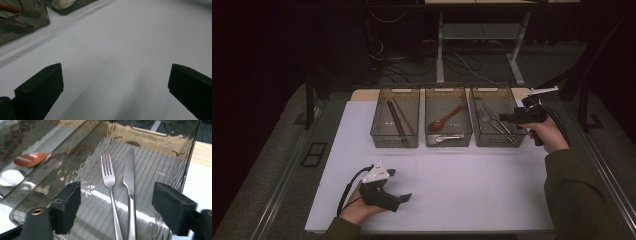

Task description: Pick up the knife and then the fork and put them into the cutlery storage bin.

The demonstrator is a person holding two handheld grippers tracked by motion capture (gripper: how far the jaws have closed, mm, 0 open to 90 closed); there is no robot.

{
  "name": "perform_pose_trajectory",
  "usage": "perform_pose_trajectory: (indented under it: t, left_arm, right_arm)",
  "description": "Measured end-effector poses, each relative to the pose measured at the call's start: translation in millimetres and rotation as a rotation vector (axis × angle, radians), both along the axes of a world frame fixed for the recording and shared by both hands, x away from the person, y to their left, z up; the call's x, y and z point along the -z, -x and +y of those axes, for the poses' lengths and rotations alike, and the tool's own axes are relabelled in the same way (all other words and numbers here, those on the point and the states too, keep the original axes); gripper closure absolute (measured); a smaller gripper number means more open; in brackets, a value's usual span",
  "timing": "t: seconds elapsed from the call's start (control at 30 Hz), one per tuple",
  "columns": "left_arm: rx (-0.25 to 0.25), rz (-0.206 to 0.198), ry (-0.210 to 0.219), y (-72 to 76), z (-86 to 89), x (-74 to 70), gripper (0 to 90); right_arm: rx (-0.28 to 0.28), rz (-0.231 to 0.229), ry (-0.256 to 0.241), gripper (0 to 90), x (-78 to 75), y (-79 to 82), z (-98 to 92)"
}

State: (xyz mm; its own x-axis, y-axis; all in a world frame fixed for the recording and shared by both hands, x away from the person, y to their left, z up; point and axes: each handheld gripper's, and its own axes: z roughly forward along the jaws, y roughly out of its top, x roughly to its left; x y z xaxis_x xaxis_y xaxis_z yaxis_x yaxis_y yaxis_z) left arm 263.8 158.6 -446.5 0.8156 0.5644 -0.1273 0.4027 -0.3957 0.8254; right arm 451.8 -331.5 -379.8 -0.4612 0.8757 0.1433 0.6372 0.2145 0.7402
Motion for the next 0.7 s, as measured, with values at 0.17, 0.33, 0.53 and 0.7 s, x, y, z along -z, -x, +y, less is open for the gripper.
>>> perform_pose_trajectory:
  t: [0.17,0.33,0.53,0.7]
  left_arm:
    - [-0.006,0.002,-0.005,-0.4,1.2,0.0,0.0]
    - [-0.002,0.004,-0.005,-0.3,-0.5,0.7,0.0]
    - [0.005,0.004,-0.004,0.9,-1.9,0.7,0.0]
    - [0.006,0.001,-0.003,1.4,-2.3,0.6,0.0]
  right_arm:
    - [-0.03,-0.044,-0.049,19.5,-0.3,11.4,-0.9]
    - [-0.057,-0.079,-0.058,19.0,-0.4,23.9,2.5]
    - [-0.094,-0.111,-0.052,18.6,-0.5,41.8,6.1]
    - [-0.117,-0.142,-0.064,18.6,0.0,60.9,9.6]
